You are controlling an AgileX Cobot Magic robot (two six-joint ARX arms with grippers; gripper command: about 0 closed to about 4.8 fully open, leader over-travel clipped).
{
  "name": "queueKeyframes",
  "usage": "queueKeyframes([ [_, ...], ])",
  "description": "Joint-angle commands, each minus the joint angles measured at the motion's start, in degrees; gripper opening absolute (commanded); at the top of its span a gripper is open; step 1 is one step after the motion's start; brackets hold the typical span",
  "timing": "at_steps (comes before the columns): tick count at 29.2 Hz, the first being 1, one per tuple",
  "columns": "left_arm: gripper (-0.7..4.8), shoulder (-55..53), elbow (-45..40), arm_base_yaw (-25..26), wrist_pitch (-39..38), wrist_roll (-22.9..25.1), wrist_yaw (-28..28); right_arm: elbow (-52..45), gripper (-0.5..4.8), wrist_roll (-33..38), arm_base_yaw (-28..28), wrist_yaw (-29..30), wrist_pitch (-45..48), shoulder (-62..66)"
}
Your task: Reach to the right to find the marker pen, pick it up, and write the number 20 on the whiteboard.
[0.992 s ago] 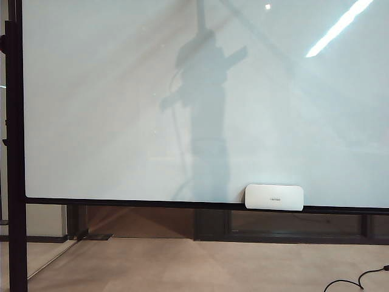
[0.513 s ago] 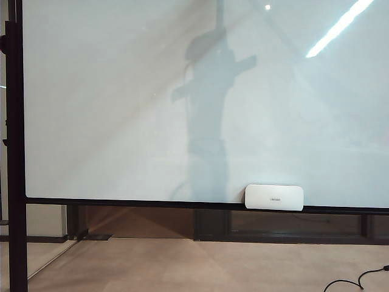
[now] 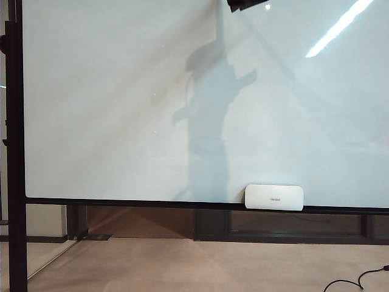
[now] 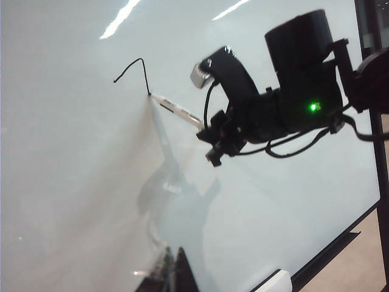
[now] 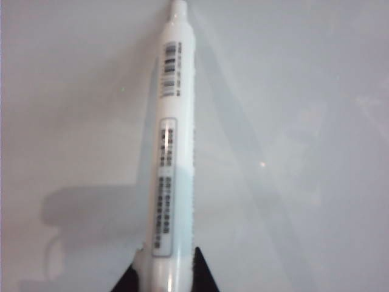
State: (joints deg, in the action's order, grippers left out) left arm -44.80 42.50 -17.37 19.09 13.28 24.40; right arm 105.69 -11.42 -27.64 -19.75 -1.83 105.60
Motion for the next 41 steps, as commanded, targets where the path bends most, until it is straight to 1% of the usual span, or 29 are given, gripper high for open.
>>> queueKeyframes([
  [1,-0.05,0.2,0.3,0.0,0.7,0.0,-0.2,0.3,-0.02,0.9,0.1,-0.6,-0.7,0.3],
  [5,-0.05,0.2,0.3,0.0,0.7,0.2,-0.2,0.3,-0.02,0.9,0.1,-0.9,-0.7,0.9],
  [16,-0.05,0.2,0.3,0.0,0.7,0.5,-0.2,0.3,-0.02,0.9,0.1,6.8,0.6,0.9],
  [30,-0.05,0.2,0.3,0.0,0.7,1.3,-1.2,0.3,-0.02,0.9,0.7,10.9,0.7,1.5],
  [37,-0.05,0.2,0.3,0.0,0.7,1.3,-1.2,0.3,-0.02,0.9,0.9,10.3,1.7,1.7],
  [41,-0.05,0.2,0.3,0.0,0.7,1.3,-1.2,0.3,-0.02,0.9,0.9,7.8,2.1,1.7],
])
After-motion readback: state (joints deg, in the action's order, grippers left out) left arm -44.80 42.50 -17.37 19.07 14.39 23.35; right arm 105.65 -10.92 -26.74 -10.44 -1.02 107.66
